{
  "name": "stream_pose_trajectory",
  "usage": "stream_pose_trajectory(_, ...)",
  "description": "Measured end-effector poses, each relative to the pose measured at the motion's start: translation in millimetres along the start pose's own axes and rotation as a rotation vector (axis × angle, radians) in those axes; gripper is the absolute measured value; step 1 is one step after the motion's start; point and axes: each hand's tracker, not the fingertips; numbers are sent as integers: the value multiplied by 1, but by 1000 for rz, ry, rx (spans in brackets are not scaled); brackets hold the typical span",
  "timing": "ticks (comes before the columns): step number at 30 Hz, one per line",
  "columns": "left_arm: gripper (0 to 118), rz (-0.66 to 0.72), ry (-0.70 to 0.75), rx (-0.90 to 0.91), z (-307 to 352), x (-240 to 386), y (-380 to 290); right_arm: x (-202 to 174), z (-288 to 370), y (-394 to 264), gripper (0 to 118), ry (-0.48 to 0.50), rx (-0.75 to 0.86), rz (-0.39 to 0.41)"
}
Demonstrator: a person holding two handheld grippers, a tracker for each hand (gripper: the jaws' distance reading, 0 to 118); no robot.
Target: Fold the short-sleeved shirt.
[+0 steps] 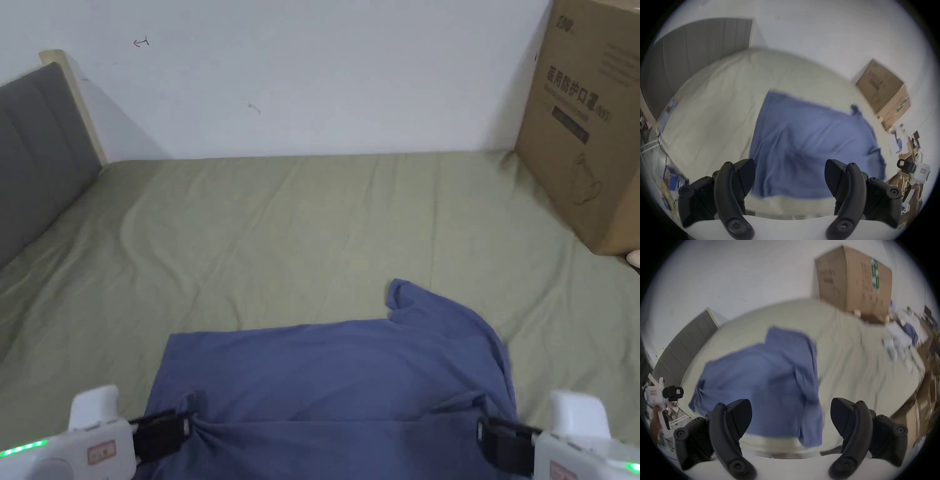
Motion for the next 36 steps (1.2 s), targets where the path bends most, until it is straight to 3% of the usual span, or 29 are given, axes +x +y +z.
stream_pose_trajectory(7,91,-223,15,432,62,88,51,-44,73,70,103,-54,452,112)
stream_pose_trajectory(9,85,-278,34,539,71,101,52,-53,81,75,99,-90,528,139)
stream_pose_trajectory(10,74,-295,47,565,73,107,52,-56,83,76,88,-107,556,147)
stream_pose_trajectory(12,1,-314,30,569,70,111,51,-60,81,79,17,-112,560,147)
stream_pose_trajectory(13,0,-304,26,567,68,113,50,-62,79,81,0,-117,563,144)
stream_pose_trajectory(14,0,-294,17,578,68,112,49,-64,75,82,0,-140,596,151)
stream_pose_trajectory(15,0,-277,-25,552,64,111,50,-64,71,84,0,-93,566,136)
stream_pose_trajectory(36,0,-227,12,393,20,76,75,-58,52,84,0,-65,511,114)
